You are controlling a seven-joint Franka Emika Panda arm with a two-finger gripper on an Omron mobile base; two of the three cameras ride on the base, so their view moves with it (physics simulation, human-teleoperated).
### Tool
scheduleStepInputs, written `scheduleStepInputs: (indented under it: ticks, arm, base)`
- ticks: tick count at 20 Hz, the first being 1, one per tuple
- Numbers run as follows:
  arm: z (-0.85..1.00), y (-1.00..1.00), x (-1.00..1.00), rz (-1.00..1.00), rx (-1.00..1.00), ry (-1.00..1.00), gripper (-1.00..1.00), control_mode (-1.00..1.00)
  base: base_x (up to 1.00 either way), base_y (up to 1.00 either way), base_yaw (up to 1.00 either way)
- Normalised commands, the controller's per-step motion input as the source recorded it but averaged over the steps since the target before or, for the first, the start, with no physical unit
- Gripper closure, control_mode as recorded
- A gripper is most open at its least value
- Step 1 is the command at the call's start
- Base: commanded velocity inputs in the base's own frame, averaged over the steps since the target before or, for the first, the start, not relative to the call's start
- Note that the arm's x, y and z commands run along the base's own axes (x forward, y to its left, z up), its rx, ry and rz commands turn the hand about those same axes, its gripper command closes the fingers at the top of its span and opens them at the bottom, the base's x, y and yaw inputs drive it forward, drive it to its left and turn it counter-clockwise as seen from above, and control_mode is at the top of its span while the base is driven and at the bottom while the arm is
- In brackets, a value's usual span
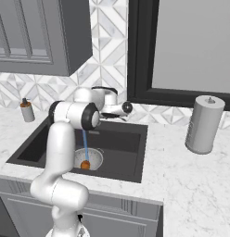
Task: Put the colander in the sink, put the peach in the colander, and turn on the sink faucet and pour water over the colander.
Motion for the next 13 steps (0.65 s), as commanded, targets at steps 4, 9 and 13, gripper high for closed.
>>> scheduleStepInputs:
  ticks: [4,9,13]
  arm:
    - [-0.35,-1.00,-0.31,-0.12,0.04,0.00,1.00,-1.00]
    - [-0.14,-0.91,-0.33,-0.07,0.05,0.00,1.00,-1.00]
    - [0.03,-0.48,-0.28,0.00,0.08,0.00,1.00,-1.00]
  base:
    - [0.00,0.00,0.00]
    - [0.00,0.00,0.00]
    - [0.00,0.00,0.00]
